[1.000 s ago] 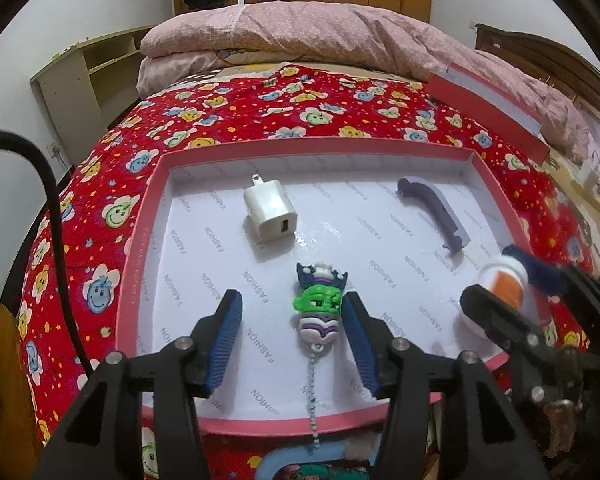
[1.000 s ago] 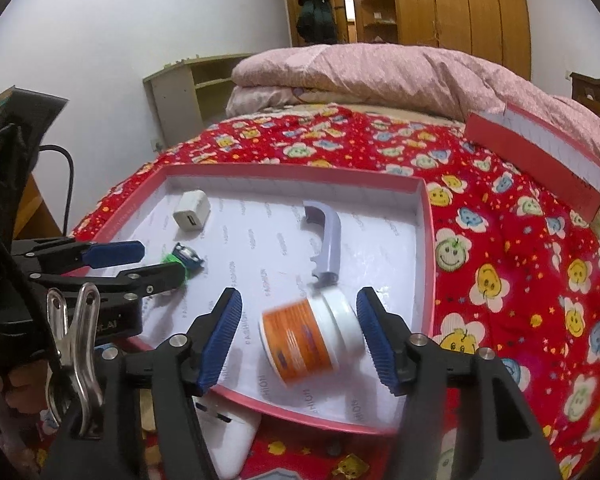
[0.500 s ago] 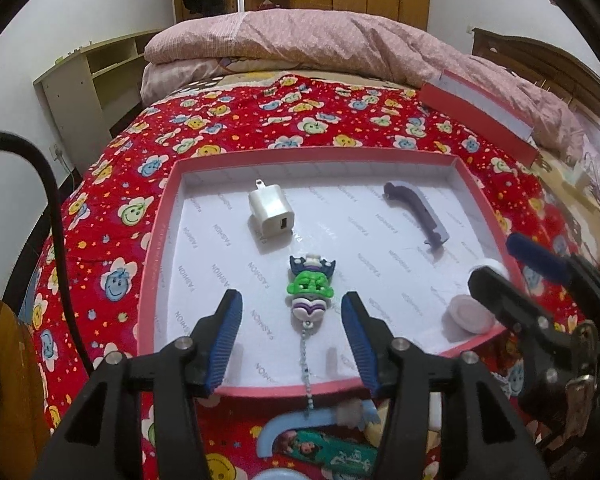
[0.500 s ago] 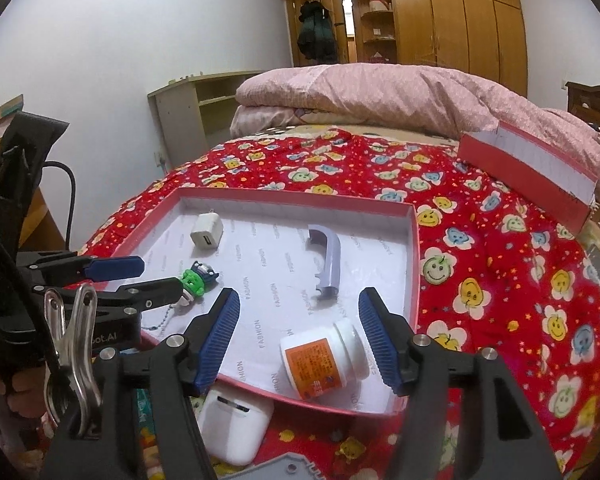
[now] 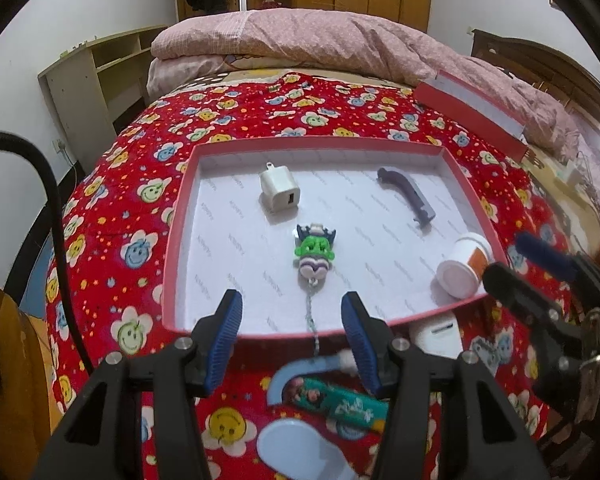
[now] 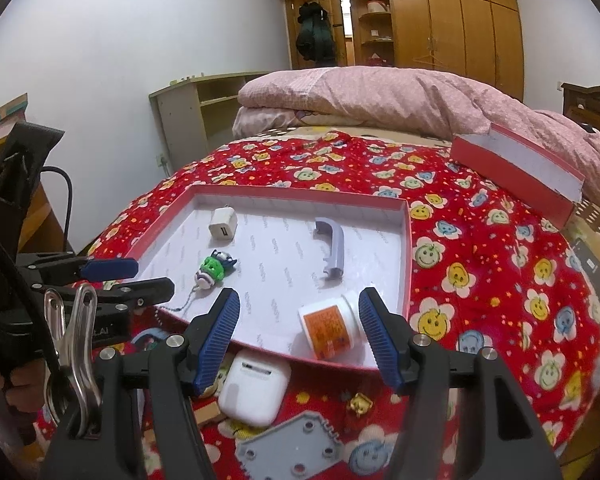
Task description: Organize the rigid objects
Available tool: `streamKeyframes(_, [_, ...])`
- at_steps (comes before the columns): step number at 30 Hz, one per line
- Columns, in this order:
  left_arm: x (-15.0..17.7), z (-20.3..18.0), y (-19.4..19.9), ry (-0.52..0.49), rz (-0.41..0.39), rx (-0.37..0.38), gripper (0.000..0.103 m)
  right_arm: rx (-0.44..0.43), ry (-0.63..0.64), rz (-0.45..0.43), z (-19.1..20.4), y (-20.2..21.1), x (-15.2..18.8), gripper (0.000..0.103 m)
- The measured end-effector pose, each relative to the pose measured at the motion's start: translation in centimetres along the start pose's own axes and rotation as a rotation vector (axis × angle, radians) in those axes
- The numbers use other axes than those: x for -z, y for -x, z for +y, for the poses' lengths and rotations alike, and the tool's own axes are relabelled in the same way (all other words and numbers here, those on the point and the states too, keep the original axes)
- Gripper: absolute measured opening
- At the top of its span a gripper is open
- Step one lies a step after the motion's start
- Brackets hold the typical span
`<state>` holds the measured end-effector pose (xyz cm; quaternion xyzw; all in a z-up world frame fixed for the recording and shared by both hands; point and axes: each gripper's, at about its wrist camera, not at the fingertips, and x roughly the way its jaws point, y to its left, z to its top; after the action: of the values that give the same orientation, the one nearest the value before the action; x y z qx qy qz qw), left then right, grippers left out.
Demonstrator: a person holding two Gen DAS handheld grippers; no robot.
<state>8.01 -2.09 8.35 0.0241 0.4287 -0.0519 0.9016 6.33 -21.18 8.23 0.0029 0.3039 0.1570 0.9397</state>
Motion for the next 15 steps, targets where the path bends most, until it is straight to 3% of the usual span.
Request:
streamKeyframes(9, [2.5, 0.5, 2.2, -0.008, -0.001, 0.004, 0.055, 0.018, -0.008, 0.008, 0.2, 2.4, 1.1, 0.064])
streamKeyframes(15, [4.4, 1.0, 2.7, -0.006, 0.017, 0.02, 0.055, 0.026, -0.002, 0.061, 0.5, 3.0, 3.0, 0.064])
